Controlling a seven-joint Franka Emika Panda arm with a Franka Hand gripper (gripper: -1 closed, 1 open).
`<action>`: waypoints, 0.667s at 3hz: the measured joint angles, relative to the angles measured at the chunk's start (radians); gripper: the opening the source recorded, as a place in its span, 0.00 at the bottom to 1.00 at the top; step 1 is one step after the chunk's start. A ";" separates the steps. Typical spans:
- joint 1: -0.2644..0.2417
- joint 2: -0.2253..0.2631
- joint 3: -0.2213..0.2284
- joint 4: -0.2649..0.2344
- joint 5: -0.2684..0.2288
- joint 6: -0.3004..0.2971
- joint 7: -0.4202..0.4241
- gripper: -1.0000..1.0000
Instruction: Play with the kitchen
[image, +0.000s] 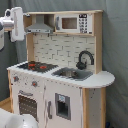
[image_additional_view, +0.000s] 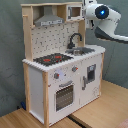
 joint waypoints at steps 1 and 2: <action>0.042 0.018 0.007 0.000 0.007 -0.084 -0.039 1.00; 0.044 0.039 0.043 -0.002 0.010 -0.144 -0.112 1.00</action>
